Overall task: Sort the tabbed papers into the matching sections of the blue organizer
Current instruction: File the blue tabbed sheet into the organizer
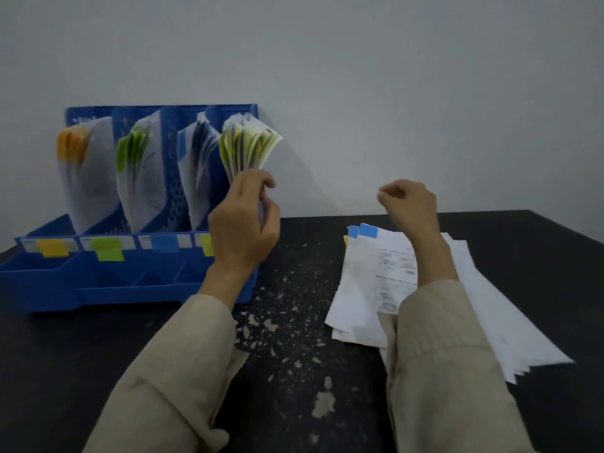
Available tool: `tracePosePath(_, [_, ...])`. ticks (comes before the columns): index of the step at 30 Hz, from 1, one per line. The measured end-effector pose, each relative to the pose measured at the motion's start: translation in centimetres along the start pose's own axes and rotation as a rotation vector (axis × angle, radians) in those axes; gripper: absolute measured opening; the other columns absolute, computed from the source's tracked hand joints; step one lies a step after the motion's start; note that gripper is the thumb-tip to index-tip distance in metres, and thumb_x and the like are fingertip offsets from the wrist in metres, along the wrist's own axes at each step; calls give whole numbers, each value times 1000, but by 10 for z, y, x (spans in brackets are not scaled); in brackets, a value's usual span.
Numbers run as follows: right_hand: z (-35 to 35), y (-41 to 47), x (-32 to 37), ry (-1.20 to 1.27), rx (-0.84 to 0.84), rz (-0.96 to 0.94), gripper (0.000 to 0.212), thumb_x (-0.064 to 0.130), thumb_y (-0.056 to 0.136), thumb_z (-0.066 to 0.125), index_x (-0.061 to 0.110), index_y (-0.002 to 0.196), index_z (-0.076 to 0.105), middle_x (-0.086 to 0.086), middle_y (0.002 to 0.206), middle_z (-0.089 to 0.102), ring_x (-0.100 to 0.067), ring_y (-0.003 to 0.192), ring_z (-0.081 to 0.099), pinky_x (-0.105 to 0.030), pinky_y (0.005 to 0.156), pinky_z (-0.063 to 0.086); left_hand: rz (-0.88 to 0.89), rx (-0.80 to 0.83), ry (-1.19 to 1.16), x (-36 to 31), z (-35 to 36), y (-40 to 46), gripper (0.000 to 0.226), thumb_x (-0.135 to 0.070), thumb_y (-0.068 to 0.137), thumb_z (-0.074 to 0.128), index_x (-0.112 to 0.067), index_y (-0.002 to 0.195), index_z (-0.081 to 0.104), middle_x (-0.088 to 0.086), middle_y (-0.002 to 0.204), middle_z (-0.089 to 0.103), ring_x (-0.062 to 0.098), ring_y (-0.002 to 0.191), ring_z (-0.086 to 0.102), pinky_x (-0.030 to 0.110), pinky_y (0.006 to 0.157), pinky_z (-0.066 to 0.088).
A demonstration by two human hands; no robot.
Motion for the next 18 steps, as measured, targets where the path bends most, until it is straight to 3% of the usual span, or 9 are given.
tracePosePath(2, [-28, -4, -39, -100, -109, 162, 28, 13, 89, 54, 9, 116, 64, -8, 118, 64, -23, 108, 58, -24, 85, 39, 88, 165, -42, -16, 20, -10, 20, -15, 81, 44, -9, 94, 59, -1, 79, 54, 14, 52, 45, 28, 44, 38])
tracePosePath(4, [-55, -13, -75, -157, -195, 329, 33, 8, 89, 54, 7, 120, 61, -14, 125, 60, -31, 115, 55, -31, 92, 42, 84, 443, -90, -26, 48, -26, 21, -20, 83, 45, -16, 97, 60, -4, 84, 58, 13, 58, 51, 34, 49, 47])
tracePosePath(6, [-73, -23, -104, -194, -229, 510, 33, 4, 88, 54, 1, 121, 60, -21, 125, 57, -36, 114, 54, -35, 89, 44, -3, 767, -114, -27, 76, -46, 20, -24, 88, 48, -24, 103, 62, -6, 94, 61, 12, 75, 57, 39, 67, 53])
tracePosePath(9, [-82, -30, -124, -216, -201, 694, 37, 5, 87, 58, -5, 122, 52, -26, 125, 53, -39, 114, 53, -37, 84, 45, -86, 1175, -93, -25, 99, -79, 30, -37, 95, 47, -29, 121, 59, -9, 122, 56, 8, 110, 52, 36, 96, 46])
tracePosePath(12, [-78, -27, -123, -195, -163, 682, 39, 8, 85, 66, -6, 119, 53, -24, 124, 54, -38, 114, 53, -37, 83, 45, -141, 1324, -127, -28, 102, -93, 42, -44, 97, 41, -28, 135, 49, -10, 143, 43, 9, 131, 38, 25, 106, 26])
tracePosePath(15, [-73, -27, -121, -183, -171, 647, 41, 8, 77, 75, -5, 113, 59, -22, 120, 59, -37, 110, 56, -35, 80, 46, -139, 1390, -47, -29, 103, -97, 46, -52, 96, 35, -38, 140, 40, -6, 153, 29, 8, 141, 22, 43, 115, 3])
tracePosePath(18, [-75, -27, -119, -177, -268, 584, 29, -1, 80, 69, 0, 108, 64, -21, 115, 62, -36, 107, 59, -33, 78, 45, -149, 1456, -18, -31, 103, -101, 51, -58, 93, 36, -43, 141, 33, -6, 156, 20, 12, 144, 13, 54, 114, -8])
Point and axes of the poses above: each hand's wrist, its own y-axis towards the middle knuckle, its own z-axis out of the palm, x = y × z, the point moved 5 cm from there along y, towards the middle knuckle
